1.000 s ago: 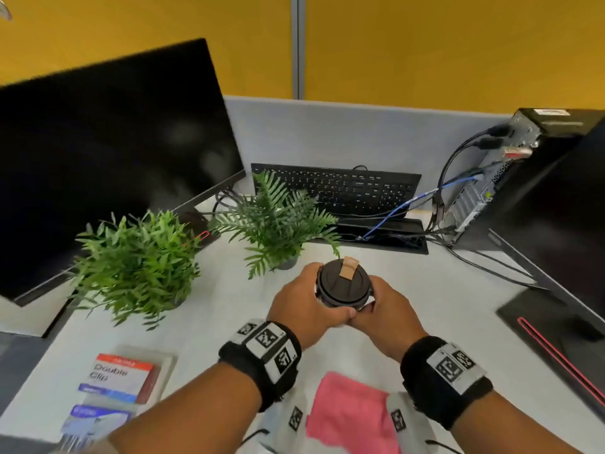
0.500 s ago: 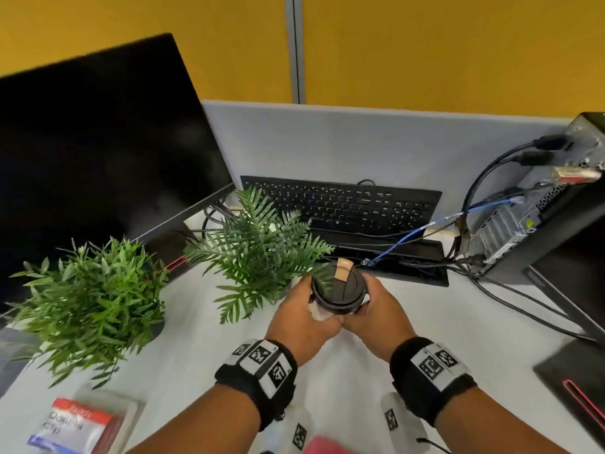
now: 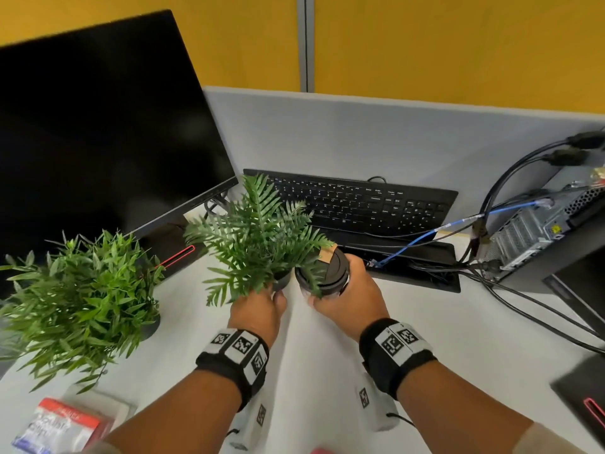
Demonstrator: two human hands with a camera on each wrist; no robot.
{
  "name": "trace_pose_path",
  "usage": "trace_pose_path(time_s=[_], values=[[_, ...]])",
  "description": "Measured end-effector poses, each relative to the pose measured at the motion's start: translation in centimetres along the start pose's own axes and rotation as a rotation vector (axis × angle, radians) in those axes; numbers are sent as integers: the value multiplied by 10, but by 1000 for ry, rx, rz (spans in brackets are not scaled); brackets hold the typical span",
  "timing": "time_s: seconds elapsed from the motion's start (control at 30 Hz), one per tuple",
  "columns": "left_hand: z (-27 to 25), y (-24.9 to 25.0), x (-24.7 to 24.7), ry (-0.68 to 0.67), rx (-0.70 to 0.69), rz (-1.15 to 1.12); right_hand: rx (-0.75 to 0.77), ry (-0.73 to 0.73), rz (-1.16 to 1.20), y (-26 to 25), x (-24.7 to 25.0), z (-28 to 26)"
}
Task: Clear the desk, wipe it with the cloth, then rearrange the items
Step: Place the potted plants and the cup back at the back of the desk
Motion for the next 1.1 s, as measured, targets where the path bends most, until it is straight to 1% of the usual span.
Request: trace_pose_path(time_s=[0.07,0.1,0.13,0.23,0.37,0.43,0.47,0.53,0.57,0.63,0.73,0.77,0.83,0.93,1.1], values=[[9,-3,4,-2,-21,73,5,5,6,-3,-2,7],[13,-6,4,-26,-7,62,10,7,13,-4,-3,10],[14,-9,4,-38,-28,83,13,7,18,-5,-3,12],[12,-13,1,-50,-58,134,24,9,10,-9,-3,16],[9,-15,2,-97,-72,217,17,17,2,-9,-4,17],[9,-16,-1,-94,-92,239,18,19,-8,-9,-5,16],[10,-17,-2,-86,-75,226,16,21,-12,-9,-5,16],[10,-20,-3,-75,-58,165,3,11,-11,-8,-5,16],[8,-20,-3,-64,-78,149,-3,1,-12,-8,-6,15],[4,-19,-3,-66,-76,17,-20,7,-8,-7,-7,12],[-18,-18,4,121,-61,-347,-127,55,-33,-6,-6,-6],[-29,-19,5,173,-66,-413,-167,45,-55,-8,-8,-15],[-52,-22,3,188,-98,-439,-211,2,-116,-14,-12,-35],[-85,-47,-4,168,-104,-410,-157,-83,-140,-33,-38,-62],[-123,-121,-16,178,28,-494,13,-324,-134,-74,-100,-82]])
Point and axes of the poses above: each hand's wrist, its own z-axis towards the middle knuckle, its own x-axis out of the back of the hand, y = z × x, the point moved 1 cm from there along z, towards the middle knuckle, and after that the axes turned 8 degrees about -y, right-handed, at the moved point
